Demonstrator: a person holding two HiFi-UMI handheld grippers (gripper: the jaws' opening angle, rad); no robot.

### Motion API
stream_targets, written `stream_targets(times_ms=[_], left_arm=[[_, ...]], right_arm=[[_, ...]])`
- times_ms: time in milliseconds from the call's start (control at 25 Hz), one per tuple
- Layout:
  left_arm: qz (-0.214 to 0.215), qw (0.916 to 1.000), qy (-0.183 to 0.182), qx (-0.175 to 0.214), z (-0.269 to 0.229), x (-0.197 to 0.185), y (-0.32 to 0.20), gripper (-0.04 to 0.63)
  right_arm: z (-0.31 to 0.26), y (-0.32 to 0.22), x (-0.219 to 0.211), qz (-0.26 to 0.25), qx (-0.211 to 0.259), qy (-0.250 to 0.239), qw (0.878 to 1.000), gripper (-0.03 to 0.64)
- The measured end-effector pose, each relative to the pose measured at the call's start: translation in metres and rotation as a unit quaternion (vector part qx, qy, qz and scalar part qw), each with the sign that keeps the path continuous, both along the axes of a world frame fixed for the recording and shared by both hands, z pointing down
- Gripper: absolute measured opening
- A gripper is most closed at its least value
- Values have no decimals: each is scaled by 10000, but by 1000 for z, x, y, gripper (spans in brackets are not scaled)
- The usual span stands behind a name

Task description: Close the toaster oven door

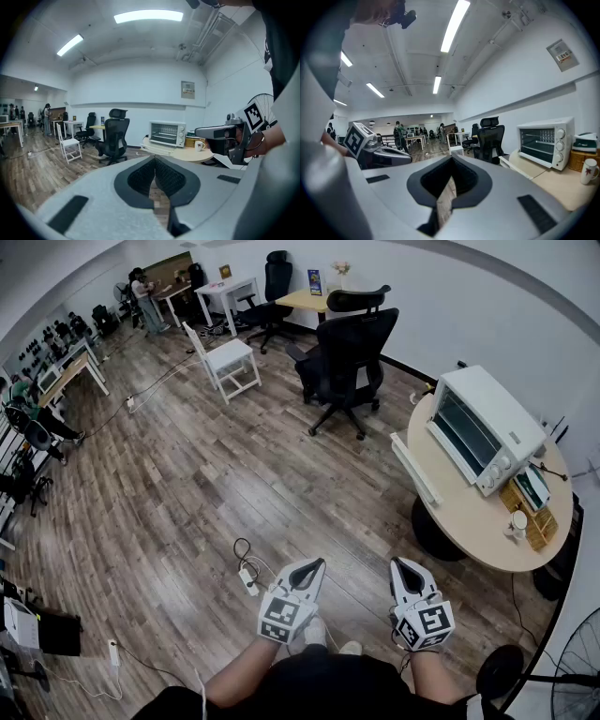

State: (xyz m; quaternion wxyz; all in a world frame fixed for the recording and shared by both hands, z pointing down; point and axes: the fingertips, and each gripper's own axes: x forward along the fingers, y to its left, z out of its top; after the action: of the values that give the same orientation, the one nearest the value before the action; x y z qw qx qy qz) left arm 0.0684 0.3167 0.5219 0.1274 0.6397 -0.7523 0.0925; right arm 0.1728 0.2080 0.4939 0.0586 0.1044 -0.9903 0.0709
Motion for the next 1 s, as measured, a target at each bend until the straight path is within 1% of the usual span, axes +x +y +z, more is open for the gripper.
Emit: stream_targets(times_ms=[120, 200, 240, 360, 400, 520, 680, 840, 1000], left_arm=[[-31, 10000, -49, -41, 0, 1, 3, 8], [-81, 9999, 29, -79, 2, 1, 6, 8], [-121, 9998, 140, -96, 4, 0, 8, 8], [-291, 9974, 651, -40, 8, -4, 11, 8], [-343, 9967, 736, -9, 7, -5, 12, 8], [-440, 9964, 729, -10, 6, -11, 12, 8], [-462, 9963, 724, -26, 4, -16, 14, 8], [-483, 9965, 688, -4, 4, -20, 13, 8], [-471, 9970, 618, 51, 0, -23, 10, 8]], right_arm=[[-1, -6, 4, 92, 12, 36, 10000, -6], [-2, -6, 4, 69, 33, 55, 10000, -8], [-2, -4, 4, 41, 46, 69, 10000, -6], [-2, -1, 4, -9, 82, 104, 9999, -6], [-2, 0, 4, -6, 87, 108, 9999, -7], [-3, -2, 4, 55, 40, 55, 10000, -7], [-12, -10, 6, 215, -138, -218, 9994, -7], [-21, -13, 3, 171, -189, -435, 9987, -6], [-29, -11, -4, 97, -134, -481, 9987, -6]])
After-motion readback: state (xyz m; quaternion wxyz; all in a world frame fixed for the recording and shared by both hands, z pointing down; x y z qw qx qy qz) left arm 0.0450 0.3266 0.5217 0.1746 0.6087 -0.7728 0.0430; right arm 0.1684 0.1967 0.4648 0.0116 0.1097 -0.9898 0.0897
